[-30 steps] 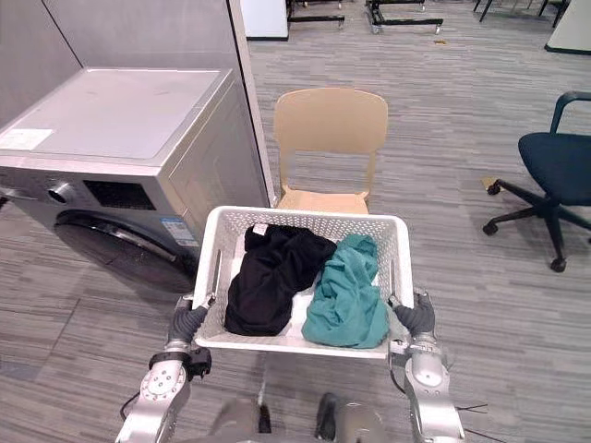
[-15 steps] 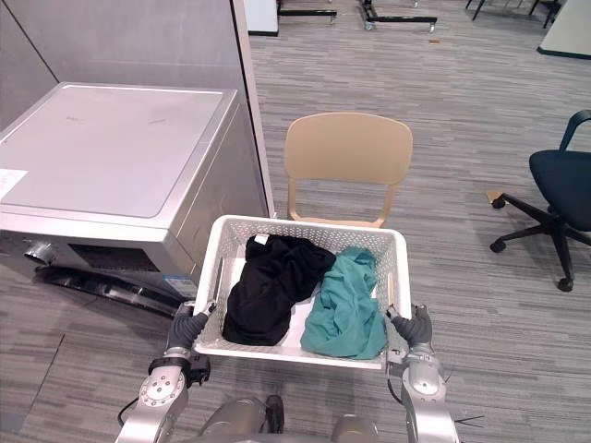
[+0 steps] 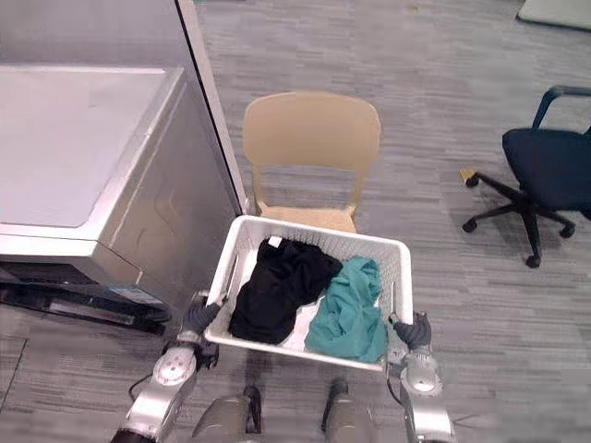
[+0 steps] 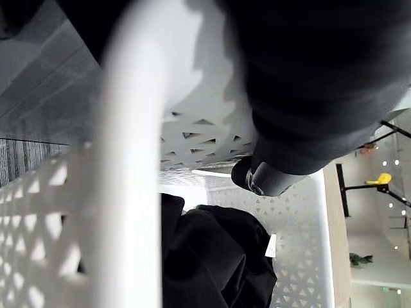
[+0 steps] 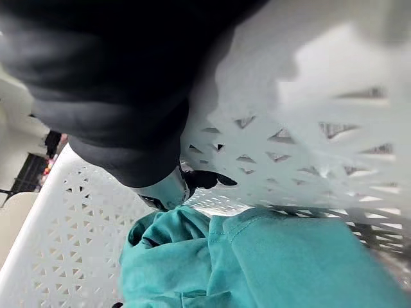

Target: Pick up the laundry basket with both hands and put the clothes into the washing machine.

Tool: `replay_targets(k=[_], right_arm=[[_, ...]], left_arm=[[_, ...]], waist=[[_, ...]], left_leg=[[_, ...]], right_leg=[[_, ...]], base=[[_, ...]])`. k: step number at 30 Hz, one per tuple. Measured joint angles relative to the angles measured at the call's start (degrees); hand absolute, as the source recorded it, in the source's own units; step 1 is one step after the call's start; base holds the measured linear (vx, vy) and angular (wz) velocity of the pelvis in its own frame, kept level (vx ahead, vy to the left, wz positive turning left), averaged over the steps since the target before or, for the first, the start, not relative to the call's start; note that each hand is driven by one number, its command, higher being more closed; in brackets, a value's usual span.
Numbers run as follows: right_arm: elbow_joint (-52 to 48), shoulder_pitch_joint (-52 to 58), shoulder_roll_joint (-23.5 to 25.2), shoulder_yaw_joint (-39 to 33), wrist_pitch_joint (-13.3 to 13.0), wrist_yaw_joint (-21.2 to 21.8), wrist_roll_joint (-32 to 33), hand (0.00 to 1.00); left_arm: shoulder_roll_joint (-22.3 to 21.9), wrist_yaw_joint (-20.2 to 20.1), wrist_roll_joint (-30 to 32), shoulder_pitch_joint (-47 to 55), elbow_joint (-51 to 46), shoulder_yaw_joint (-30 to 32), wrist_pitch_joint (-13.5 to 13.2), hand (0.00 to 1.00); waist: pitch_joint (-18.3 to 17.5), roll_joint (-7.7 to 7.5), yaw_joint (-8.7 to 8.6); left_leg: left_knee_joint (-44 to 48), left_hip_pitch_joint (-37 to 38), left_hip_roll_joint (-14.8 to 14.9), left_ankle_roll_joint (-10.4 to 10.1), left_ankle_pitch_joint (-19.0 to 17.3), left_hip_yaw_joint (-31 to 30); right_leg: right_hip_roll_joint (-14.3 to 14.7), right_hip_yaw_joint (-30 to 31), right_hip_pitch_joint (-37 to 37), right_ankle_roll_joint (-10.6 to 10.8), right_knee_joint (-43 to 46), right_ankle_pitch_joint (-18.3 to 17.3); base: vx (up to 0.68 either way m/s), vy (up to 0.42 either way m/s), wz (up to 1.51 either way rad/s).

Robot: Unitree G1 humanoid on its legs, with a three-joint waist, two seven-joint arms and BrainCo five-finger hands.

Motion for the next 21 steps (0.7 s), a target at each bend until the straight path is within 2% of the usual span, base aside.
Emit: replay_targets(k=[5,6,9,13,14,19,21], right_arm=[[7.88,-18.55,-4.89,0.06,-0.02,-2.51,2.42,1.0],[11.89,-25.96,-6.43,0.53,0.11,-3.1,3.75,1.0],[18.32,-40.25,-7.71,1.28,0.15,-4.21,5.08,1.0],[19.25,-51.25,-8.39,3.03,0.14,-5.81,6.84,1.0],[19.25,-52.69,-8.47,3.08,0.14,-6.36,7.35,0.0],[19.25,-56.48,-8.34,3.16,0.13,-6.63,9.86,0.0],[19.26,-57.41,-7.55,3.11,0.06,-8.26,10.42,0.0]], left_arm=[[2.33,4.18,-1.95,-19.28,8.07,0.76,-0.04,1.0],[3.47,5.28,-3.07,-25.83,12.18,1.42,-0.07,1.0],[5.81,6.82,-6.19,-39.67,21.85,3.92,-0.19,1.0],[9.21,7.06,-7.06,-49.72,24.27,6.78,-1.04,1.0],[9.45,7.06,-7.06,-50.92,24.31,7.18,-1.32,0.0],[7.96,9.18,-7.57,-53.69,27.1,10.79,-1.45,0.0],[6.98,10.5,-8.53,-54.02,27.13,12.12,-1.38,0.0]], waist=[[7.38,0.11,-0.08],[9.3,0.02,0.07],[10.25,0.19,0.27],[12.62,0.51,0.27],[12.64,0.53,0.22],[12.64,0.54,0.01],[12.64,0.54,0.01]], left_leg=[[4.74,-12.9,-0.06,-0.21,1.33,-1.55],[4.97,-15.68,-0.07,0.3,2.39,-1.55],[5.61,-21.98,0.0,0.43,4.13,-1.67],[7.29,-26.83,1.0,0.59,4.68,-1.74],[7.44,-27.9,1.12,0.59,4.68,-1.92],[7.38,-29.83,1.39,0.56,4.69,-1.62],[7.36,-29.83,1.68,0.53,4.69,-1.26]], right_leg=[[-0.99,-0.69,-11.97,-1.16,4.78,0.94],[-0.98,-0.83,-14.62,-1.4,4.93,1.91],[-1.0,-0.85,-20.8,-1.93,4.9,3.64],[-0.55,-1.12,-24.94,-2.54,4.97,4.57],[-0.48,-1.27,-25.76,-2.57,5.0,4.59],[-0.52,-1.65,-27.72,-2.57,5.01,4.59],[-0.51,-2.09,-27.69,-2.58,5.07,4.58]], base=[[-0.19,-0.016,0.14],[-0.16,-0.022,0.07],[-0.13,-0.015,0.0],[-0.03,-0.013,-0.07],[0.03,-0.008,0.02],[0.08,0.011,-0.02],[0.09,0.011,-0.01]])
